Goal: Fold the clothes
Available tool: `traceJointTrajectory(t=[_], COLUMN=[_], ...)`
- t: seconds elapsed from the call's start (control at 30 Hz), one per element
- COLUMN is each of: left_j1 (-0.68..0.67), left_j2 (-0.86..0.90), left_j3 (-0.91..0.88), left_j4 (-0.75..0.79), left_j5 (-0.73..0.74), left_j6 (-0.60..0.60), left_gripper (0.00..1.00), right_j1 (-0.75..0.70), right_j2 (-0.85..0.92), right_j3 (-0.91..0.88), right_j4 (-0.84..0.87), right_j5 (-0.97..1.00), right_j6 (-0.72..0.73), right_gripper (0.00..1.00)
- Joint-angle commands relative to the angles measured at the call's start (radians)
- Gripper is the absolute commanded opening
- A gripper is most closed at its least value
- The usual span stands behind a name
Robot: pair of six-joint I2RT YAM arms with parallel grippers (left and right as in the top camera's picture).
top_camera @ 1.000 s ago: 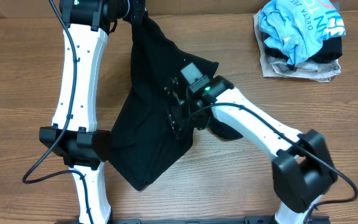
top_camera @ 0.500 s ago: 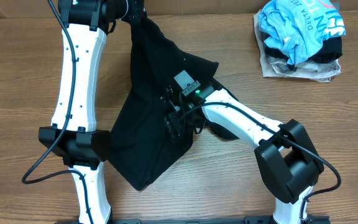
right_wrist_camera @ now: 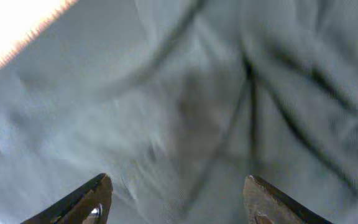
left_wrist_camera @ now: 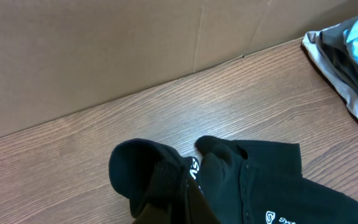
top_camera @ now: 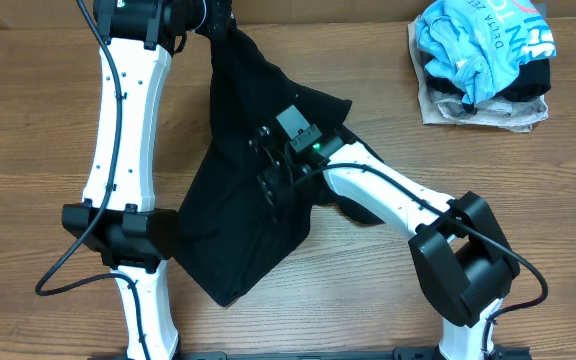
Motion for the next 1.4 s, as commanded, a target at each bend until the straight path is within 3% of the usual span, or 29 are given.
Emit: traceJointTrajectory(t=[0.0, 0.43, 0.93, 1.17, 1.37], left_j1=[0.006, 0.006, 0.006, 0.006, 0.006], left_j2=[-0.011, -0.011, -0.011, -0.011, -0.011], left_j3=[0.011, 0.011, 0.011, 0.011, 0.011], left_j4=[-0.002, -0.005, -0.021, -0.02, -0.02], left_j5=[-0.006, -0.006, -0.006, -0.027, -0.055], left_j6=[-0.01, -0.01, -0.01, -0.01, -0.01], left_gripper=[0.04, 0.04, 0.04, 0.04, 0.04], right_j1=[0.014, 0.014, 0.023, 0.023, 0.023], right_j2=[0.013, 0.098, 0.098, 0.083, 0.014], right_j3=[0.048, 0.011, -0.071, -0.057, -0.038], right_j4=[0.047, -0.019, 0.048, 0.058, 0.016], right_j5=[-0.05, -0.009, -0.062, -0.061, -0.008], right_j6=[0.277, 0.404, 0.434, 0.442, 0.442], right_gripper=[0.71, 0.66, 0.45, 0.26, 0.25])
